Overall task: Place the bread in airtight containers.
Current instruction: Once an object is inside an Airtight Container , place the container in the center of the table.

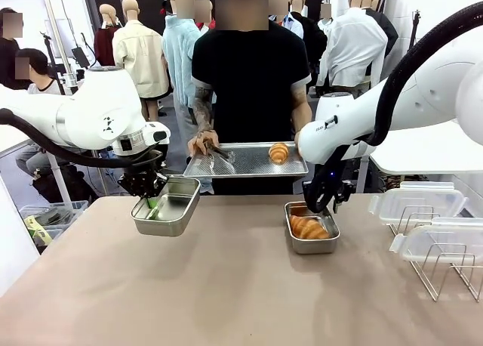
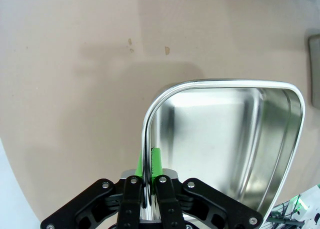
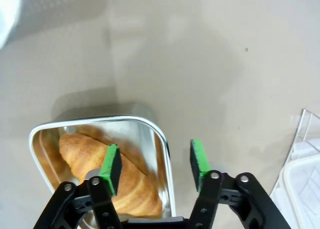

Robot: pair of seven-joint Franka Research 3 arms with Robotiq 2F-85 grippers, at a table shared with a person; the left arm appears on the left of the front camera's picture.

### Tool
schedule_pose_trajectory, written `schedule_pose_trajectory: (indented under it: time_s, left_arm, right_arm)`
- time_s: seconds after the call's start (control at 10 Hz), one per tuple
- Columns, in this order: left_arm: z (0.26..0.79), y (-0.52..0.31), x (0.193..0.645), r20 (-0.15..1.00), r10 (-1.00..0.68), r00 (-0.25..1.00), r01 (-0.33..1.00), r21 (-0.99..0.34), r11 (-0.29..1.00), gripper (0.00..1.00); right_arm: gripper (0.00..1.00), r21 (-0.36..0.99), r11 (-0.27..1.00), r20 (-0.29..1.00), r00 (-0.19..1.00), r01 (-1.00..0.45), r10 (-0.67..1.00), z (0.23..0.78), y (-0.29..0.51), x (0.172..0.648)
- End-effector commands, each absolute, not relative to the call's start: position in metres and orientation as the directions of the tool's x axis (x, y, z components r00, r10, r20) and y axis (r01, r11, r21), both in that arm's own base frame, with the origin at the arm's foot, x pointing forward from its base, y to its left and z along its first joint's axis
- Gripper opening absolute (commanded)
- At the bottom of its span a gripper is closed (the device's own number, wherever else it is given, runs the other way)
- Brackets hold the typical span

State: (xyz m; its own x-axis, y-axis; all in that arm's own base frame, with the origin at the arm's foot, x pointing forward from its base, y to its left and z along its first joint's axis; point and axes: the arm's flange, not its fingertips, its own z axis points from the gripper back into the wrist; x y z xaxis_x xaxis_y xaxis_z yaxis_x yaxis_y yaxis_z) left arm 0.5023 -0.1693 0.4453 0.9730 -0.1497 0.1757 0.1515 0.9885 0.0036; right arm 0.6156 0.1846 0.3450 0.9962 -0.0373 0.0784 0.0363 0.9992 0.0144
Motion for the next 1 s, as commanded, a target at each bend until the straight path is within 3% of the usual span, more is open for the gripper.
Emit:
schedule_pose_trajectory:
  time_s: [0.0, 0.5, 0.7, 0.9]
  left_arm:
    - [0.447, -0.170, 0.502, 0.198, -0.132, 0.971, 0.132, 0.017, 0.991, 0.00]
    - [0.447, -0.170, 0.502, 0.198, -0.132, 0.971, 0.132, 0.017, 0.991, 0.00]
    - [0.447, -0.170, 0.502, 0.198, -0.132, 0.971, 0.132, 0.017, 0.991, 0.00]
    - [0.447, -0.170, 0.502, 0.198, -0.132, 0.971, 0.132, 0.017, 0.991, 0.00]
  right_arm:
    - [1.00, -0.002, 0.998, 0.097, 0.993, 0.062, -0.062, 0.354, 0.182, 0.600]
    - [1.00, 0.002, 0.995, 0.167, 0.981, -0.098, 0.096, 0.415, 0.167, 0.541]
    - [1.00, -0.098, 0.981, 0.191, 0.964, -0.170, 0.186, 0.464, 0.141, 0.492]
    - [1.00, -0.167, 0.952, 0.121, 0.953, -0.256, 0.278, 0.507, 0.102, 0.469]
